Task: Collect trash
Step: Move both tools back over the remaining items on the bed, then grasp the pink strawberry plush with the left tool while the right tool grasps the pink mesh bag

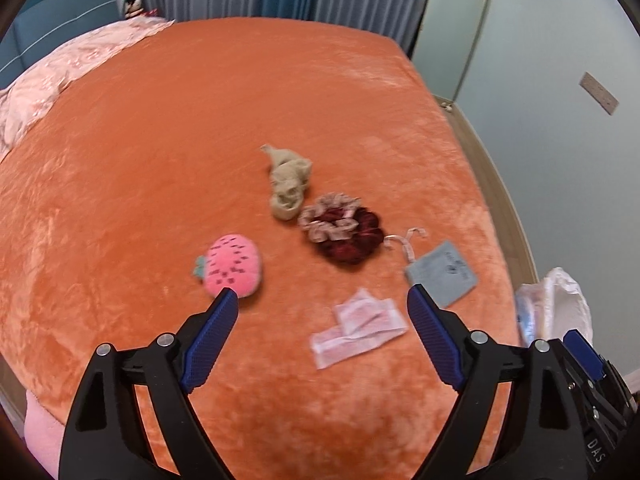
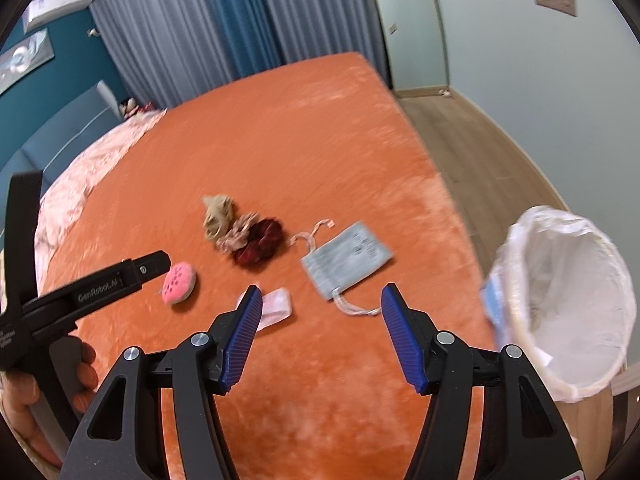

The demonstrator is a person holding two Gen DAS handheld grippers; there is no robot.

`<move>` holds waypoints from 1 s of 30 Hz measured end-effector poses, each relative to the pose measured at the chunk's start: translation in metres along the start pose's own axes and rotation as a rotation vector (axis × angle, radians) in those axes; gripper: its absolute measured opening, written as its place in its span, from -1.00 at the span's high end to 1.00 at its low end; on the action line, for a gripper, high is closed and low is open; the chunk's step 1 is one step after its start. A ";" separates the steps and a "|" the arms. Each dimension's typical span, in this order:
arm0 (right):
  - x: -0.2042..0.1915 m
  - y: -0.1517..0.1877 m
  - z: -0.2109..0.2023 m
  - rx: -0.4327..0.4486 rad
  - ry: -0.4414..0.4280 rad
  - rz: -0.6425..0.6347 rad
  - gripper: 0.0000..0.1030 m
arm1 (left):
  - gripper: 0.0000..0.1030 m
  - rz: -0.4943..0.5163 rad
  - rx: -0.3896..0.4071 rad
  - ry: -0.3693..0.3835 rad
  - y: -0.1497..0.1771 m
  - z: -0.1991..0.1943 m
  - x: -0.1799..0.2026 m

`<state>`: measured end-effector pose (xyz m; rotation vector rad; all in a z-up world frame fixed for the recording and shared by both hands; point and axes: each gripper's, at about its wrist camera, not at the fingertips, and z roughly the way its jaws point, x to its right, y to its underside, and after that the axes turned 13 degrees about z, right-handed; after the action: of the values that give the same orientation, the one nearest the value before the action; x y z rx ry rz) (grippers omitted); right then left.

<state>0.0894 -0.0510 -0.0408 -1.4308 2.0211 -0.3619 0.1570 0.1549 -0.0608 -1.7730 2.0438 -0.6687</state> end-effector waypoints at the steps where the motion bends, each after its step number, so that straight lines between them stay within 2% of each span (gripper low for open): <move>1: -0.006 0.003 0.008 -0.015 -0.005 -0.009 -0.17 | -0.60 -0.013 -0.011 -0.007 0.002 0.005 -0.009; 11: -0.044 0.024 0.082 -0.136 -0.025 -0.059 -0.17 | -0.60 -0.084 -0.104 -0.044 0.008 0.058 -0.065; 19: -0.056 0.025 0.137 -0.212 -0.006 -0.062 -0.17 | -0.60 -0.109 -0.167 -0.031 0.008 0.104 -0.082; 23: -0.053 0.026 0.161 -0.247 0.004 -0.012 -0.17 | -0.59 -0.117 -0.185 -0.014 0.008 0.121 -0.085; 24: -0.051 0.026 0.165 -0.255 0.007 -0.002 -0.17 | -0.57 -0.114 -0.188 -0.011 0.007 0.124 -0.085; 27: -0.050 0.031 0.173 -0.270 0.011 0.018 -0.19 | -0.29 -0.116 -0.191 0.011 0.006 0.133 -0.086; 29: -0.050 0.033 0.174 -0.269 0.011 0.019 -0.13 | -0.10 -0.131 -0.196 0.021 0.007 0.136 -0.088; 30: -0.049 0.034 0.173 -0.264 0.010 0.019 -0.02 | -0.10 -0.135 -0.195 0.018 0.007 0.137 -0.089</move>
<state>0.1835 0.0296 -0.1753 -1.5659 2.1509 -0.0953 0.2399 0.2268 -0.1818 -2.0358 2.0766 -0.5393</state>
